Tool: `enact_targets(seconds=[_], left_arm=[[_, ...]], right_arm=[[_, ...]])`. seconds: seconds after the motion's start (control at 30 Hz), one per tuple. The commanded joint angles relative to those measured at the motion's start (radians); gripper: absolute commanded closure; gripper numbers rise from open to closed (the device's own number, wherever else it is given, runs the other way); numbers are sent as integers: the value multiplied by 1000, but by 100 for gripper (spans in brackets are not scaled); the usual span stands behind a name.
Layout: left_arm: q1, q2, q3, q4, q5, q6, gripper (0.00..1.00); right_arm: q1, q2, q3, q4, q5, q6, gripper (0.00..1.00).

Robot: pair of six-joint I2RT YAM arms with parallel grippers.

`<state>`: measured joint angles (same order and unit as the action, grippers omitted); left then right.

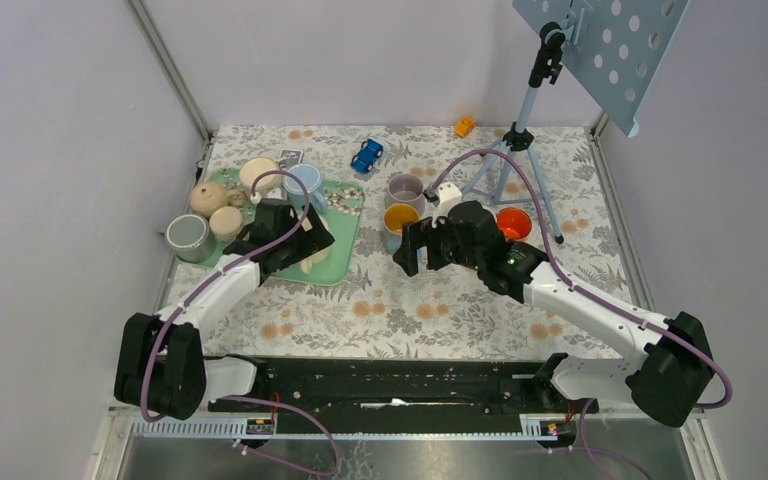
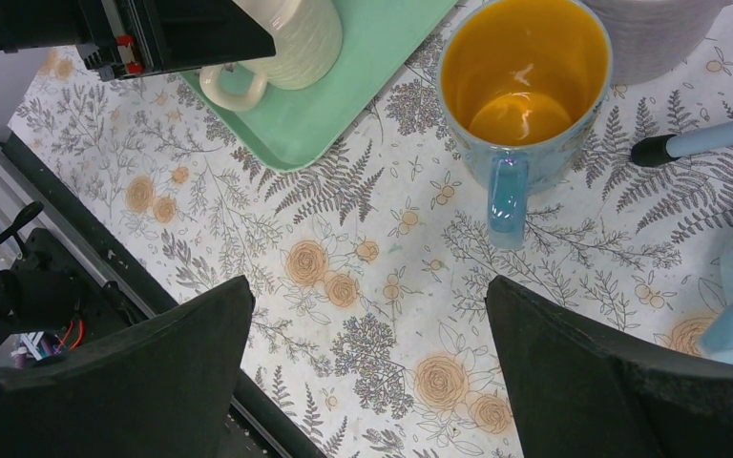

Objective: Turn the mug right side up
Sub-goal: Turn over the cup on the tray.

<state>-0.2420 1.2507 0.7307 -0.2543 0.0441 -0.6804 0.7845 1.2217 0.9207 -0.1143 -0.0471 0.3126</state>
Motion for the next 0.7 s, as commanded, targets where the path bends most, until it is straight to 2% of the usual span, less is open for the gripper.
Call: enact_targets(seconds=[0.0,0.33,0.67], left_arm=[[-44,-3,33,3,-38,-1,1],[-116,54,138,-120,-171,59,1],[-146,107,177,-207,-216,137,14]], right_arm=[[-1,-31,-3,42,12,14,0],[0,-87,-27,47,145,55,0],[1,-139,-65,80,208,125,0]])
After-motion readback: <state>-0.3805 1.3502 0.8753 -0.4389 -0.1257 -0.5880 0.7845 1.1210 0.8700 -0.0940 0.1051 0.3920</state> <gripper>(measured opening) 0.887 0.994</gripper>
